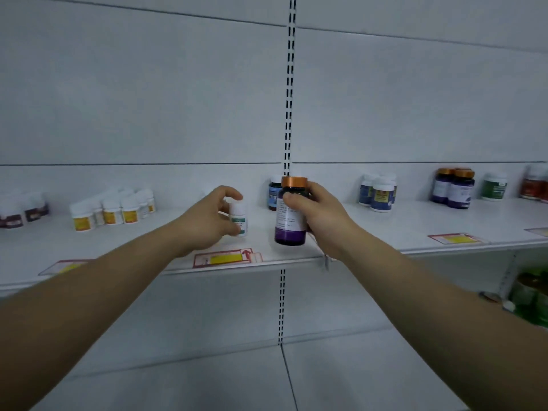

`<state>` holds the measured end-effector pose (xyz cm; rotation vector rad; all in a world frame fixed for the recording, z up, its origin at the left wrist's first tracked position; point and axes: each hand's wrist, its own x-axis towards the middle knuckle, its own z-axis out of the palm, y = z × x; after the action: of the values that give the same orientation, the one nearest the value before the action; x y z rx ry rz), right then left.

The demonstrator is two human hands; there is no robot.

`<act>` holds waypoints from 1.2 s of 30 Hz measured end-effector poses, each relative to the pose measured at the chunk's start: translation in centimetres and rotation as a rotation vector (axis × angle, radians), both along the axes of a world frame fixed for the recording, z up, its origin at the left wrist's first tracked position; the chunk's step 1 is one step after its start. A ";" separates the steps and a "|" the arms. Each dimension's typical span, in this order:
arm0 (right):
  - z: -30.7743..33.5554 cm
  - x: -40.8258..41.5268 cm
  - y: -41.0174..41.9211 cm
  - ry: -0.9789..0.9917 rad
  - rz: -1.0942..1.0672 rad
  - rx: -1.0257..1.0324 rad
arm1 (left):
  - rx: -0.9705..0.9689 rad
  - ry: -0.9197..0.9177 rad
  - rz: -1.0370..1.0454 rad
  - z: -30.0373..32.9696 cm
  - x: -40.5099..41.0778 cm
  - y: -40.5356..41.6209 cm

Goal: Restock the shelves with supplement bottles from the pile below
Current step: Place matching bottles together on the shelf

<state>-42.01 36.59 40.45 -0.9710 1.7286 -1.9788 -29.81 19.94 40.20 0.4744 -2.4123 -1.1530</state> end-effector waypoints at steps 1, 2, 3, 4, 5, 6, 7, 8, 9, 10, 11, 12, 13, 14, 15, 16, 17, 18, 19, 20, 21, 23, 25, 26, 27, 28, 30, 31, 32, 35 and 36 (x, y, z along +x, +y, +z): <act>0.1 -0.4 -1.1 0.026 0.005 0.023 | -0.047 -0.036 0.032 -0.1 -0.4 -1.5; 0.1 -0.8 -2.2 0.049 0.010 0.055 | -0.084 -0.066 0.063 -0.3 -0.8 -2.8; 0.1 -1.1 -3.2 0.068 0.017 0.095 | -0.116 -0.093 0.096 -0.5 -1.2 -4.0; -0.1 -1.4 -4.1 0.085 0.028 0.136 | -0.147 -0.110 0.127 -0.8 -1.6 -5.1; -0.3 -1.6 -4.9 0.109 0.040 0.175 | -0.180 -0.119 0.155 -1.1 -1.9 -6.1; -0.4 -1.8 -5.6 0.140 0.054 0.207 | -0.219 -0.123 0.178 -1.3 -2.2 -6.9; -0.5 -2.1 -6.2 0.170 0.068 0.231 | -0.261 -0.125 0.198 -1.5 -2.5 -7.6; -0.4 -2.5 -6.8 0.191 0.088 0.249 | -0.293 -0.128 0.217 -1.6 -2.7 -8.3; -0.3 -2.8 -7.3 0.205 0.113 0.266 | -0.313 -0.127 0.235 -1.6 -3.0 -8.8; -0.2 -3.1 -7.8 0.218 0.136 0.285 | -0.330 -0.127 0.251 -1.7 -3.3 -9.2; -0.1 -3.4 -8.2 0.233 0.149 0.306 | -0.350 -0.128 0.263 -1.8 -3.6 -9.6; 0.0 -3.8 -8.6 0.253 0.149 0.328 | -0.375 -0.134 0.273 -1.9 -4.0 -10.0; 0.1 -4.1 -9.0 0.280 0.140 0.346 | -0.399 -0.145 0.282 -2.0 -4.4 -10.3; 0.1 -4.4 -9.2 0.312 0.130 0.358 | -0.420 -0.162 0.292 -2.0 -4.8 -10.6; 0.2 -4.6 -9.4 0.347 0.121 0.367 | -0.436 -0.179 0.302 -1.9 -5.2 -10.9; 0.2 -4.8 -9.5 0.380 0.114 0.374 | -0.450 -0.194 0.307 -1.8 -5.4 -11.1; 0.3 -4.9 -9.6 0.409 0.112 0.377 | -0.461 -0.203 0.311 -1.7 -5.7 -11.3; 0.3 -5.1 -9.6 0.431 0.114 0.379 | -0.469 -0.209 0.314 -1.7 -5.9 -11.5; 0.3 -5.3 -9.7 0.445 0.120 0.381 | -0.477 -0.211 0.316 -1.7 -6.1 -11.6; 0.3 -5.4 -9.7 0.452 0.128 0.383 | -0.484 -0.212 0.317 -1.8 -6.3 -11.8; 0.2 -5.4 -9.7 0.458 0.134 0.391 | -0.491 -0.209 0.317 -1.9 -6.5 -11.9; 0.0 -5.4 -9.7 0.501 0.139 0.423 | -0.501 -0.207 0.325 -2.1 -6.8 -12.3; -0.1 -5.3 -9.6 0.569 0.131 0.462 | -0.495 -0.202 0.331 -2.2 -6.9 -12.6; -0.1 -5.2 -9.6 0.588 0.127 0.475 | -0.487 -0.194 0.335 -2.3 -6.9 -12.8; -0.1 -5.2 -9.5 0.589 0.126 0.480 | -0.479 -0.186 0.337 -2.3 -6.9 -13.0; -0.1 -5.2 -9.5 0.577 0.125 0.480 | -0.467 -0.178 0.336 -2.4 -7.0 -13.2; 0.0 -5.0 -9.3 0.548 0.109 0.470 | -0.428 -0.182 0.330 -2.4 -6.9 -13.3; 0.0 -4.8 -9.1 0.539 0.097 0.457 | -0.408 -0.179 0.330 -2.4 -6.9 -13.3; 0.0 -4.7 -8.9 0.530 0.084 0.443 | -0.389 -0.162 0.338 -2.2 -6.8 -13.2; 0.0 -4.6 -7.9 0.447 0.046 0.404 | -0.345 -0.038 0.333 -0.9 -6.5 -11.5; 0.0 -4.8 -7.5 0.405 0.028 0.383 | -0.329 -0.016 0.291 -0.4 -6.4 -10.4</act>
<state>-46.77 29.08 40.41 -1.3012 2.1838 -1.4163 -36.20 9.53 39.82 0.6965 -2.3837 -0.6182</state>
